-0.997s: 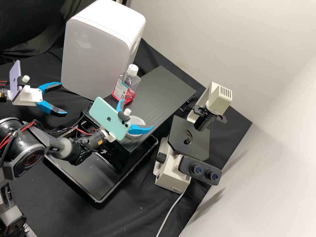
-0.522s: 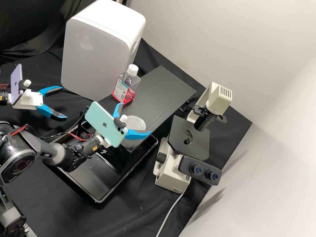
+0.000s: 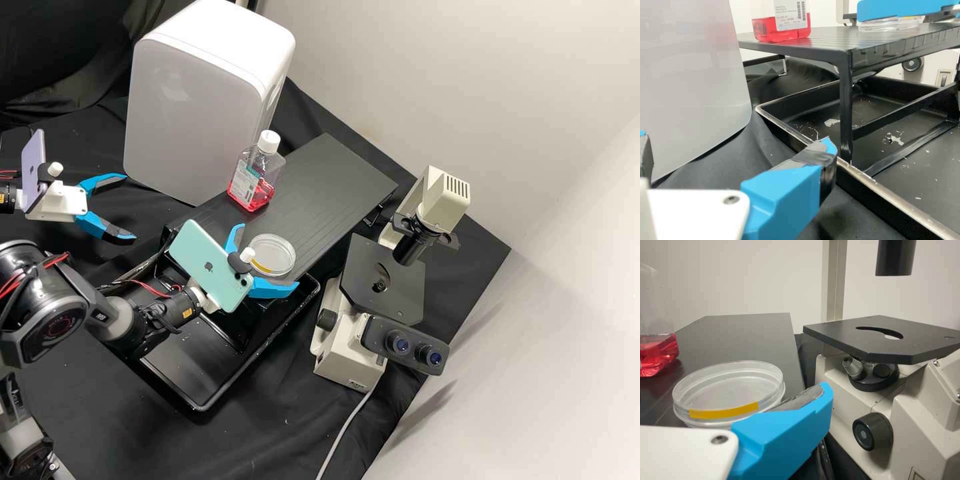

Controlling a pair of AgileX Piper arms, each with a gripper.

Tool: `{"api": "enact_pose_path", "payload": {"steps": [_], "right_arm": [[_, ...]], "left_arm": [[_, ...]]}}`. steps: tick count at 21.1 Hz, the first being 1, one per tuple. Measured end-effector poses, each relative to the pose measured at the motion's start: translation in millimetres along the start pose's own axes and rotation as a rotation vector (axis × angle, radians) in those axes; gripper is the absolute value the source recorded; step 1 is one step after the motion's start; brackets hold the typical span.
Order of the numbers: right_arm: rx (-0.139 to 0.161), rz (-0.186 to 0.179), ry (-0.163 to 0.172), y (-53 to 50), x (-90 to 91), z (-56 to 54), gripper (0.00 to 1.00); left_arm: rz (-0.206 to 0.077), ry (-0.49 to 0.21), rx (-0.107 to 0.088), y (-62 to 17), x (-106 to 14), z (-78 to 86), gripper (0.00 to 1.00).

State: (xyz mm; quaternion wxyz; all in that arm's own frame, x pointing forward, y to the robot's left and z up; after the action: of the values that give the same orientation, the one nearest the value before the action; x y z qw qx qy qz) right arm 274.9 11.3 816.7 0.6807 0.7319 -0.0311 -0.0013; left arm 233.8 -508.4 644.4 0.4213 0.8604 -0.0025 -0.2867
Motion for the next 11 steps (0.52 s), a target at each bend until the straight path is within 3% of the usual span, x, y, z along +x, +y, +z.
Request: {"api": "enact_pose_path", "payload": {"steps": [4, 11], "right_arm": [[0.0, -0.001, -0.001, -0.5, 0.3, 0.6, 1.0], [0.001, -0.017, 0.008, -11.7, 1.5, 3.9, 1.0]], "left_arm": [[0.0, 0.0, 0.0, 0.0, 0.0, 0.0, 1.0], [0.0, 0.0, 0.0, 0.0, 0.0, 0.0, 1.0]]}}
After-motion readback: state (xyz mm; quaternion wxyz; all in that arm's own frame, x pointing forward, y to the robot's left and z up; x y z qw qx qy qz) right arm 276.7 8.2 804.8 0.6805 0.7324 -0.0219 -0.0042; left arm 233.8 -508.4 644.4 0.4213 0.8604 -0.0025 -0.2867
